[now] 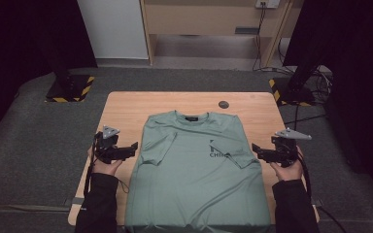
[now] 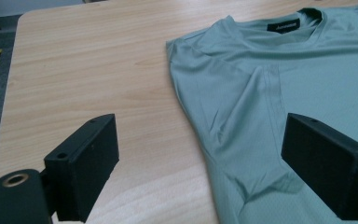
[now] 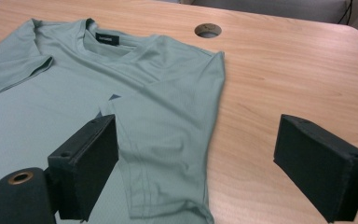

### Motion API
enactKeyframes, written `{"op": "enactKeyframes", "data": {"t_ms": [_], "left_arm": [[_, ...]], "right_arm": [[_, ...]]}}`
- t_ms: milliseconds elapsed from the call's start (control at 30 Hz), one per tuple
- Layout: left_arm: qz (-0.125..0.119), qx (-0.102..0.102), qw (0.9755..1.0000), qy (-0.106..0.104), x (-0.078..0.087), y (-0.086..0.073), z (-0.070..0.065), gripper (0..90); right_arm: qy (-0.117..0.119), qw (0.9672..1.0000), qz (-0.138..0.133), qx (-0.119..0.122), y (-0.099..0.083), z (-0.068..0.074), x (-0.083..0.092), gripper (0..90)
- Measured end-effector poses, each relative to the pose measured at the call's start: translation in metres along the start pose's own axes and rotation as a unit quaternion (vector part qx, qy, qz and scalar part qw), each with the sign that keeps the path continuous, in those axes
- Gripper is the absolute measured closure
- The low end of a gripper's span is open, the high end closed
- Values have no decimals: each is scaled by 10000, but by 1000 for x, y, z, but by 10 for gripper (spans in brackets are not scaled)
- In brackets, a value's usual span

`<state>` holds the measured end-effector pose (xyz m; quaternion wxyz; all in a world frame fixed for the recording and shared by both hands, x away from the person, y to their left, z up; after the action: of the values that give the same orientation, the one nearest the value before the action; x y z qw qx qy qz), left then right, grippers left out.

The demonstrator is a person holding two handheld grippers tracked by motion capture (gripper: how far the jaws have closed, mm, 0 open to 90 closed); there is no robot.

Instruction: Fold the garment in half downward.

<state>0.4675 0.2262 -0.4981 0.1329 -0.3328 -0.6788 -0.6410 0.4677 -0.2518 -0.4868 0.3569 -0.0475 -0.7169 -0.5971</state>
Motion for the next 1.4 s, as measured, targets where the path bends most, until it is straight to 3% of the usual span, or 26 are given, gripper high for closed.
{"op": "enactKeyframes", "data": {"t_ms": [133, 300, 633, 833, 933, 1133, 1400], "left_arm": [[-54, 39, 9999, -102, -7, 9, -6, 110], [-110, -71, 9998, -127, -14, 17, -15, 114], [-255, -317, 9991, -148, -21, 41, -29, 113], [-295, -331, 9989, -180, -24, 52, -34, 117], [-370, -353, 9985, -190, -24, 59, -37, 123], [-381, -355, 9985, -190, -26, 65, -39, 121], [-258, -367, 9990, -80, -39, 62, -32, 117]], "right_arm": [[19, 10000, -1, 54, 8, 2, -7, 139], [43, 10000, -52, 62, 16, 3, -13, 143], [45, 9999, -91, -73, 28, -5, -18, 151], [133, 9993, -235, -252, 33, -8, -21, 161], [95, 9994, -251, -223, 34, -9, -20, 163], [35, 9997, -219, -99, 39, -10, -17, 158], [59, 9998, -189, 30, 55, -9, -26, 158]]}}
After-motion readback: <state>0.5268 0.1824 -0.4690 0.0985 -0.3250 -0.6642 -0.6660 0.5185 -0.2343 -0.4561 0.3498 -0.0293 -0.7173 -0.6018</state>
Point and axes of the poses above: each handheld gripper's, and its own axes: x roughly backward along the jaws, y roughly out of its top, z roughly to its left, the point moved 9 cm from there along -x, roughly forward along the jaws, and after that the axes turned 7 degrees about x, right-handed, at the moved point
